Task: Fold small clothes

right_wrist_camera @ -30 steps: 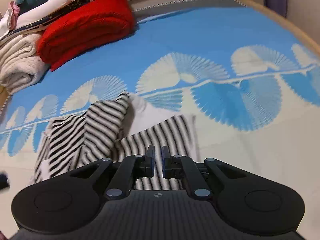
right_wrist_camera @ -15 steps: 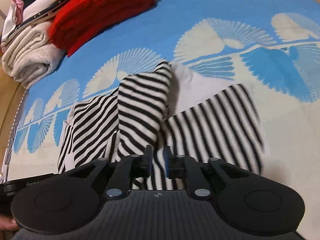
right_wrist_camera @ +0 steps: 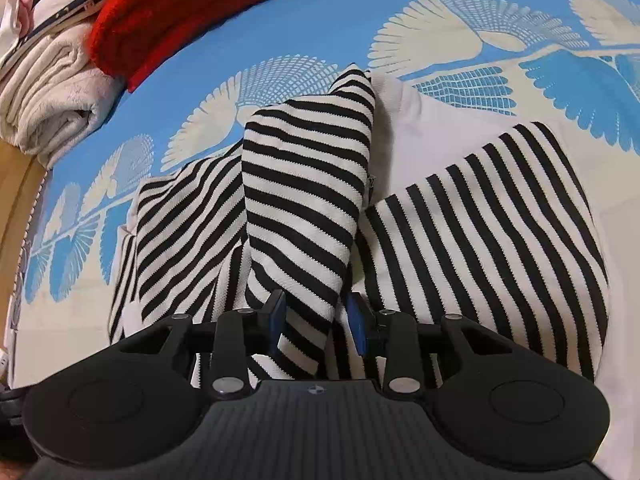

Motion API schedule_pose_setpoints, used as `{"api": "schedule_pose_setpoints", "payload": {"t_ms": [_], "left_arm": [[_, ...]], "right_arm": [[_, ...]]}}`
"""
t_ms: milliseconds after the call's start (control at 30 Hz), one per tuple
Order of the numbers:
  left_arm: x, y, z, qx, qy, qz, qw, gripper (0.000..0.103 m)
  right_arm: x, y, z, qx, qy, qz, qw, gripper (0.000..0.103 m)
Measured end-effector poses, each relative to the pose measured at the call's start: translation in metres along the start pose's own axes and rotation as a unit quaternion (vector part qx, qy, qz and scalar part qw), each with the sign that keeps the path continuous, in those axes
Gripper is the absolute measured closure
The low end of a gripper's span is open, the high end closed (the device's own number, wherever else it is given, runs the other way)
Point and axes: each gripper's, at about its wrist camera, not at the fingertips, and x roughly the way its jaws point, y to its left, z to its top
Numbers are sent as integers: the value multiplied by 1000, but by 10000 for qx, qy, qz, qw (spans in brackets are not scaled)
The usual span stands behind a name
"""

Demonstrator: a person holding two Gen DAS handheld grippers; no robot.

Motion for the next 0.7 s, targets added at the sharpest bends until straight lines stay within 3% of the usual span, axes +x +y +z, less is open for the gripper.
{"api": "schedule_pose_setpoints", "payload": {"t_ms": [33, 100, 133, 267, 300, 367, 433, 500, 533, 600, 667, 700], "left_arm": [[1, 0, 0, 13, -9, -7, 10000, 96], [2, -4, 0, 103, -11, 5, 9999, 100], [2, -6, 0, 173, -25, 22, 9998, 101], [-8, -10, 5, 227, -337, -198, 9990, 102], [-15, -8, 9, 154, -548, -321, 9979, 102], [-41, 4, 17, -193, -1343, -716, 9882, 102], [-70, 16, 21, -340, -2125, -1038, 9710, 102], [-88, 25, 22, -329, -2550, -981, 9614, 102], [-90, 30, 22, -406, -2578, -936, 9608, 102], [-82, 42, 24, -638, -2197, -850, 9698, 102], [-59, 50, 25, -800, -1218, -512, 9880, 102], [-47, 54, 22, -824, -729, -362, 9933, 102]], "right_arm": [[2, 0, -1, 5, 20, -25, 10000, 68], [4, 1, -3, 2, 25, 25, 10000, 86], [4, 1, -3, 0, -21, 49, 10000, 102], [-14, -3, 2, 230, -481, 273, 9982, 102], [-25, -6, 5, 386, -712, 420, 9958, 103], [-61, -14, 14, 701, -1480, 765, 9835, 103], [-104, -20, 17, 794, -2460, 1040, 9604, 103], [-135, -24, 15, 655, -3118, 1174, 9406, 103], [-141, -28, 14, 694, -3134, 1210, 9393, 103], [-137, -37, 15, 849, -2664, 1245, 9520, 103], [-123, -41, 12, 902, -2043, 751, 9719, 103], [-112, -43, 11, 922, -1541, 427, 9828, 103]]}}
